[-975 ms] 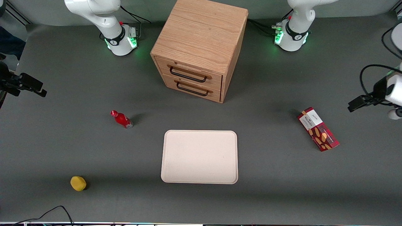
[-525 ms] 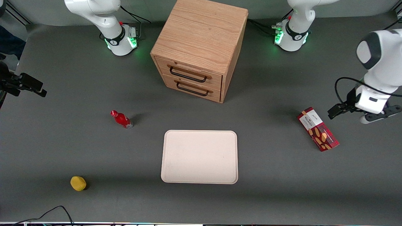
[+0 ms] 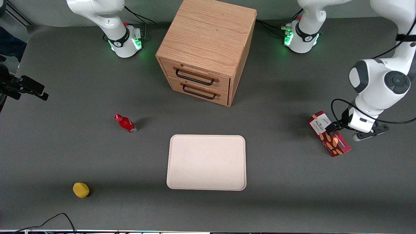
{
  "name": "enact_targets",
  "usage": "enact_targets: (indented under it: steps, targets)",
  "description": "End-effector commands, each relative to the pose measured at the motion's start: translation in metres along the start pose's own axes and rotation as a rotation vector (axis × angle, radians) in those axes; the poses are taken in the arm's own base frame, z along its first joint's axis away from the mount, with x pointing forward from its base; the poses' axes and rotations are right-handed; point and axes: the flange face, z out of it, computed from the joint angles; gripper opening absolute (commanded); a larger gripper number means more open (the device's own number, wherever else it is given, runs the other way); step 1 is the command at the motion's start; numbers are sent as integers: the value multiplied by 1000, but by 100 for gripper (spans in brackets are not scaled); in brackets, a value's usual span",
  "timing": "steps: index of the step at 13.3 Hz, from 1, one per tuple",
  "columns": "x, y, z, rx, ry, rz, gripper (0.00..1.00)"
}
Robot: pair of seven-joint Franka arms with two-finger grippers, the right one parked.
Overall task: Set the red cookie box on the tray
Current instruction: 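Move the open left gripper down over the red cookie box, then close the left gripper around the red cookie box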
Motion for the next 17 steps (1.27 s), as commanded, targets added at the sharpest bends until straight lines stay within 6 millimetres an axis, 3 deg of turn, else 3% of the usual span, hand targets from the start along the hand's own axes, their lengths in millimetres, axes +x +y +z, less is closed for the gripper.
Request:
enact_targets:
  steps: [1, 5, 12, 14, 17]
  targets:
    - [5, -2, 29, -15, 30, -14, 100]
    - [4, -12, 63, -20, 40, -14, 100]
    - [0, -17, 65, -14, 24, -19, 98]
    - [-2, -17, 65, -13, 20, -20, 91]
    - [-2, -16, 63, -12, 18, -21, 64]
